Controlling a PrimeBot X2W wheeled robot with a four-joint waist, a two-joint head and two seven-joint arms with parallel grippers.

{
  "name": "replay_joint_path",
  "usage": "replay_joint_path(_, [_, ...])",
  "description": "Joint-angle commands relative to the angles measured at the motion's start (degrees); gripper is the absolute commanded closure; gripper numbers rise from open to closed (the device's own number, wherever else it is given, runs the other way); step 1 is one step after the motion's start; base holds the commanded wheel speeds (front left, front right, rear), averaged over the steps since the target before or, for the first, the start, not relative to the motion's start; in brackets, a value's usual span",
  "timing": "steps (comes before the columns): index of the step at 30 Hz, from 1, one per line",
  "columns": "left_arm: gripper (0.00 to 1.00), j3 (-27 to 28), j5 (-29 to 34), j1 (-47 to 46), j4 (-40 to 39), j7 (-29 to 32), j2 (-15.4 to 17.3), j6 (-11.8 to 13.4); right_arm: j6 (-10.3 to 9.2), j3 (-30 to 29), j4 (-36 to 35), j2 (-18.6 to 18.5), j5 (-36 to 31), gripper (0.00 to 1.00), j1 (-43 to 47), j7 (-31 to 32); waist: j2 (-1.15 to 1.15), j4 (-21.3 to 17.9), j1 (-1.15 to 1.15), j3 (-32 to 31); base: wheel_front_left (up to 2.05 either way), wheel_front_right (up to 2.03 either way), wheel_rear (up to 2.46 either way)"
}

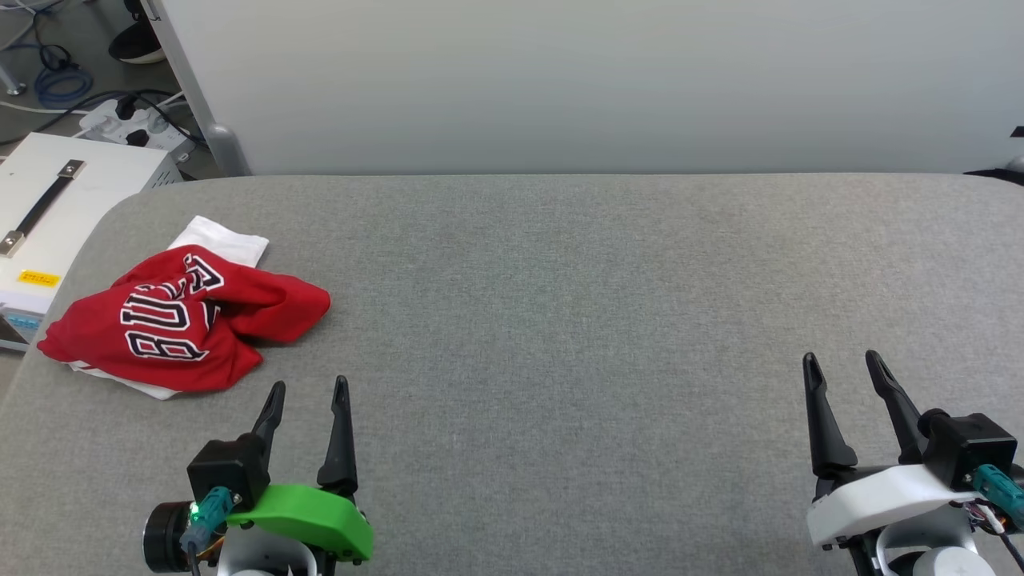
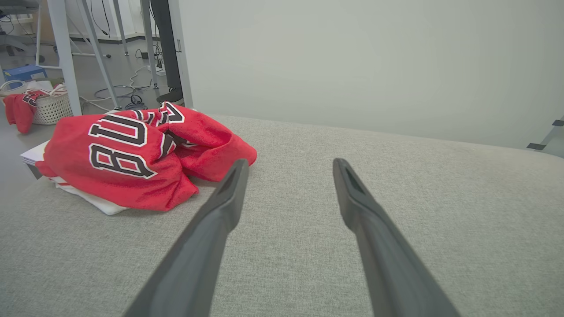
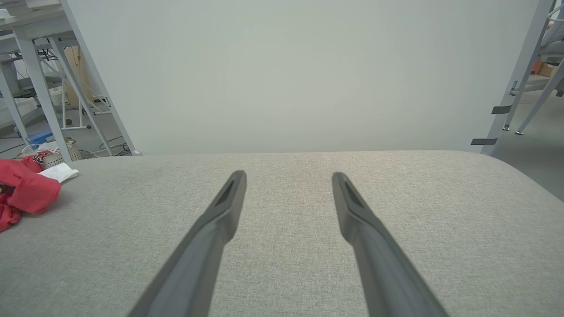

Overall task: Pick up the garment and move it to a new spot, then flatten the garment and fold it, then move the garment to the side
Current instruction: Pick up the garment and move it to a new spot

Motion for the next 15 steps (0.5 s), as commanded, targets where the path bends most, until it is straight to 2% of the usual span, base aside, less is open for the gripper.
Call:
replay_joint_path(1, [0.0,0.0,-0.97,-1.06,0.2,-0.66,-0.19,-0.21,-0.03,-0.27,0.17,-0.08,0.56,0.0,-0.56,-0.86,0.0,0.25,-0.01,-0.11,0.0,0.0,0.0])
replay_joint_path(15, [0.0,0.18,-2.32,-1.52,1.1,-2.35,-0.22,-0.29,-0.03,2.26,0.95,-0.09,0.95,0.0,0.14,-2.52,0.0,6.94,-0.01,0.23,0.0,0.0,0.0])
